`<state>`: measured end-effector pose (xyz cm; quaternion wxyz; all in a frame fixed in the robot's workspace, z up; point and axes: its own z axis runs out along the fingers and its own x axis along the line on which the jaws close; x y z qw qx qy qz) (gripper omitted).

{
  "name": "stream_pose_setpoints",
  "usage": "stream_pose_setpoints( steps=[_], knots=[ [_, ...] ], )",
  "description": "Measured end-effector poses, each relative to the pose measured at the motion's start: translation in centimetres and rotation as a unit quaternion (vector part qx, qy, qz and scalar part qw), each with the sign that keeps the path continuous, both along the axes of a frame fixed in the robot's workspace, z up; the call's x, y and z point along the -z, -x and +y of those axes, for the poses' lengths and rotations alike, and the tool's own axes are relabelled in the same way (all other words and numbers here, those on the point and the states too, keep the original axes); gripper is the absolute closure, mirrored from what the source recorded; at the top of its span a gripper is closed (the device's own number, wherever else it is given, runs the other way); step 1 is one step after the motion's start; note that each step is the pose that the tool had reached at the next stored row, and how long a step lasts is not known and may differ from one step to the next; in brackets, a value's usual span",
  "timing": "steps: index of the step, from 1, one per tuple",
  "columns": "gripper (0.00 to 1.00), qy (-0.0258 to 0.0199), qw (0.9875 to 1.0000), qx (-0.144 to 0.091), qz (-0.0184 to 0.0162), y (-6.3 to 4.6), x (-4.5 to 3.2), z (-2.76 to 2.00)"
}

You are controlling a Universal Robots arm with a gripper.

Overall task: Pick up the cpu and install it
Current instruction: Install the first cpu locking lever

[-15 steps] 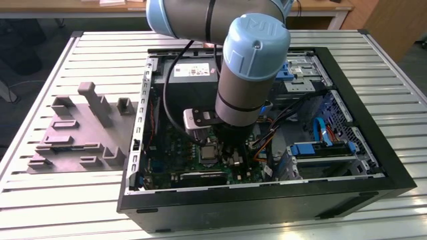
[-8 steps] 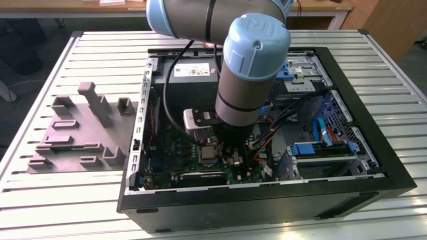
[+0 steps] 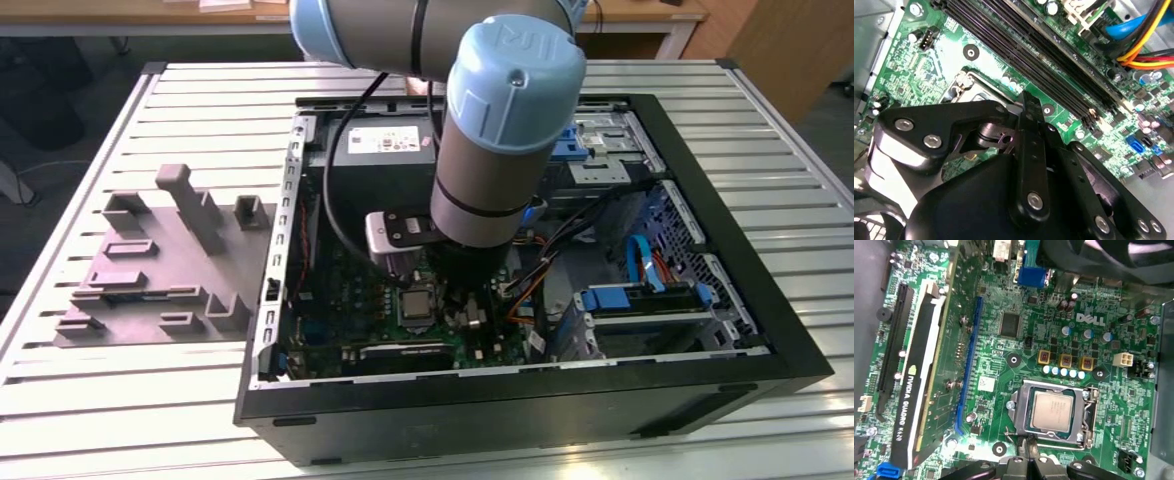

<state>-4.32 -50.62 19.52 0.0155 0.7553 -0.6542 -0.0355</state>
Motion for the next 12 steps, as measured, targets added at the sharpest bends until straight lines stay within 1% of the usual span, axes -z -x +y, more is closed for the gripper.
stream_pose_setpoints(
  steps=[5,12],
  knots=[
    [0.89,0.0003,1.0,0.0,0.0001,0.0,-0.95,-0.01],
    [0.89,0.0003,1.0,0.0,0.0001,0.0,-1.03,-0.01]
  ],
)
